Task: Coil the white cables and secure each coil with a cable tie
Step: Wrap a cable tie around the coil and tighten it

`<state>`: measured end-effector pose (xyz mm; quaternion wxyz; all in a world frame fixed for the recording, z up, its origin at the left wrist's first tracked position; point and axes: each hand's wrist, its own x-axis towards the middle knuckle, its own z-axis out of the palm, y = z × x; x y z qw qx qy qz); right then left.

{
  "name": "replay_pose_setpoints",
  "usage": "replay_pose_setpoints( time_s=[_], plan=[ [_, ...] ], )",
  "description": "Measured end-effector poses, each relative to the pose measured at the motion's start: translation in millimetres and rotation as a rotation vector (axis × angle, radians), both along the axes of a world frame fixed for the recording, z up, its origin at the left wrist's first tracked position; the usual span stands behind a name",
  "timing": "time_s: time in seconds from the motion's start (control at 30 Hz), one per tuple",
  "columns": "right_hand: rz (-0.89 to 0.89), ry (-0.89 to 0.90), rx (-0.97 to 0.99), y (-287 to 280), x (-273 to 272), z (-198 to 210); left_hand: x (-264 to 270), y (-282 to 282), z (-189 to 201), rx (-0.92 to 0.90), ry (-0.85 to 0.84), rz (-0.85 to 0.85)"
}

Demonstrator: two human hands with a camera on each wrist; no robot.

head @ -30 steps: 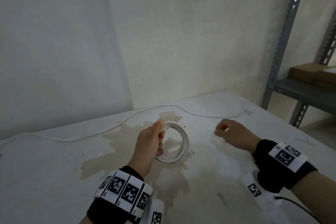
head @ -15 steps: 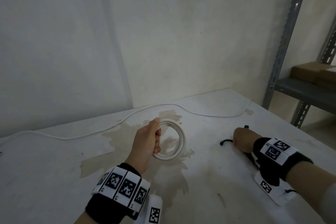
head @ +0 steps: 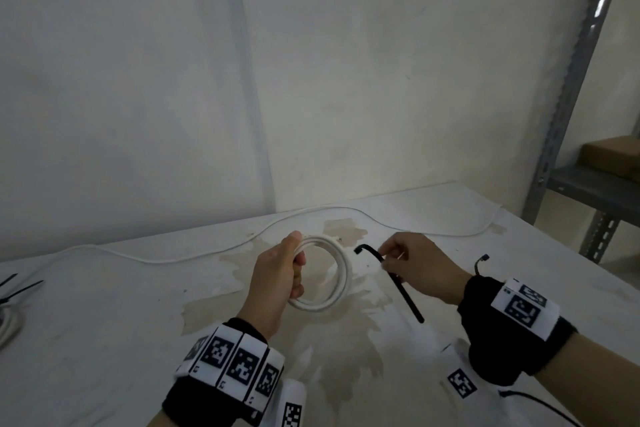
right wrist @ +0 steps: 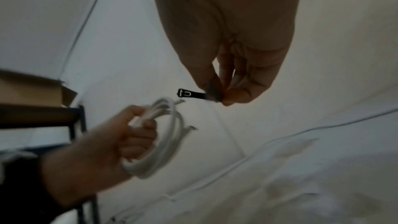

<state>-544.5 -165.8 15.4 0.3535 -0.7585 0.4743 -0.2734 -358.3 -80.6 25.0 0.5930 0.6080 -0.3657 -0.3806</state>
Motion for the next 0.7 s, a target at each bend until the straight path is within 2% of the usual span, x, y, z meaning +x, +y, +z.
replay_pose_setpoints(
  time_s=[0.17, 0.3, 0.43, 0.57, 0.7],
  plan=[
    [0.128, -0.329, 0.052, 40, 42, 26, 17, 9, -1, -0.044, -0.042, 0.095],
    [0.209, -0.301, 0.092, 63, 71, 24, 30, 17, 0, -0.084, -0.055, 0.173],
    [0.082, -0.247, 0.155, 66, 96, 9, 39, 26, -1, -0.133, -0.097, 0.211],
    [-0.031, -0.326, 0.118, 68, 117, 6, 45, 34, -5, -0.155, -0.113, 0.21],
    [0.003, -0.455, 0.093, 80, 130, 15, 47, 40, -12, -0.145, -0.175, 0.181]
  ],
)
